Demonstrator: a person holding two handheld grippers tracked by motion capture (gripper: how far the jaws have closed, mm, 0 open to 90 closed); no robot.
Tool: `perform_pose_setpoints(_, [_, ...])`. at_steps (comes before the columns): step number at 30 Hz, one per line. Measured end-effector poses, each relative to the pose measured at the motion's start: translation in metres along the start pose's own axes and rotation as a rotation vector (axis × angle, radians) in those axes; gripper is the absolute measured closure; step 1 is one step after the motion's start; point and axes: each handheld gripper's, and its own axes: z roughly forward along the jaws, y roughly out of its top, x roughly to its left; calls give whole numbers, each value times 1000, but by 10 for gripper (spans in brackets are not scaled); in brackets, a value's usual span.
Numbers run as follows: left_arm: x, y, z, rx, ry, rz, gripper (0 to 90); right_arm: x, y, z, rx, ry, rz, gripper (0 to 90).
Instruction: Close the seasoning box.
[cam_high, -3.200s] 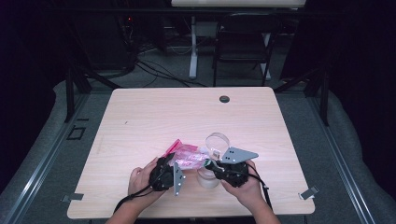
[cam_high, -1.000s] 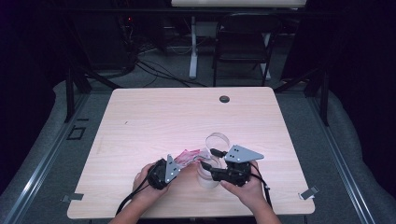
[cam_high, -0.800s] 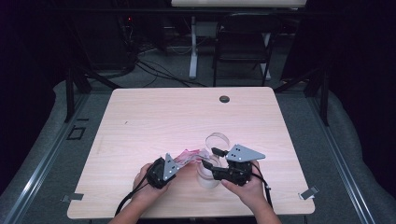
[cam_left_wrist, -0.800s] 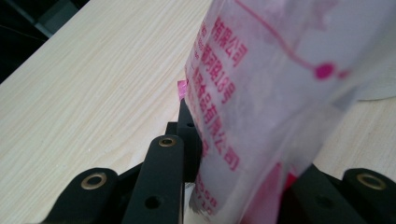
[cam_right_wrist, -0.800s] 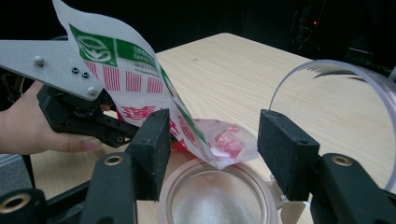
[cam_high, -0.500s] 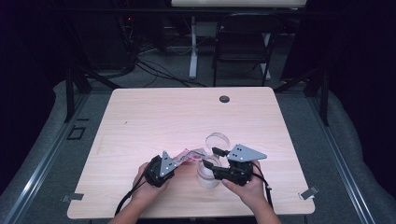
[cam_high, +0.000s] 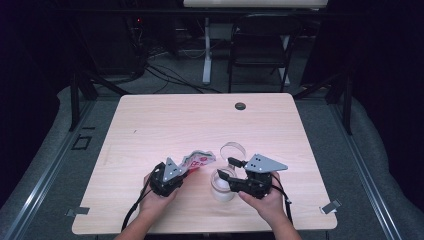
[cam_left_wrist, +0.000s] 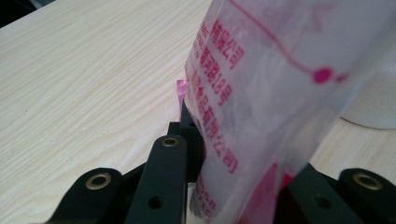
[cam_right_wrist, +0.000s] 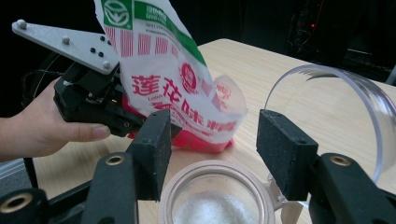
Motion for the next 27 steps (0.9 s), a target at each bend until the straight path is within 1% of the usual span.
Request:
perform_pose_setpoints(9, [14,-3,-8,-17,40,-79,785,0,-1,0,5,-5,1,450])
perform_pose_setpoints(16, [24,-4,-15,-27,75,-98,784,-1,-1,2,19,-9,-2,450])
perform_pose_setpoints(17, [26,-5,-16,-30,80,-106,784,-1,-1,2,22,-12,0,450])
perform_pose_setpoints(23, [42,-7,-26,-34,125,-141,784,-2,-3,3,39,-13,5,450])
perform_pose_setpoints(27, [53,-5,-36,-31,161,-140,784,-3,-3,3,43,-16,7,448])
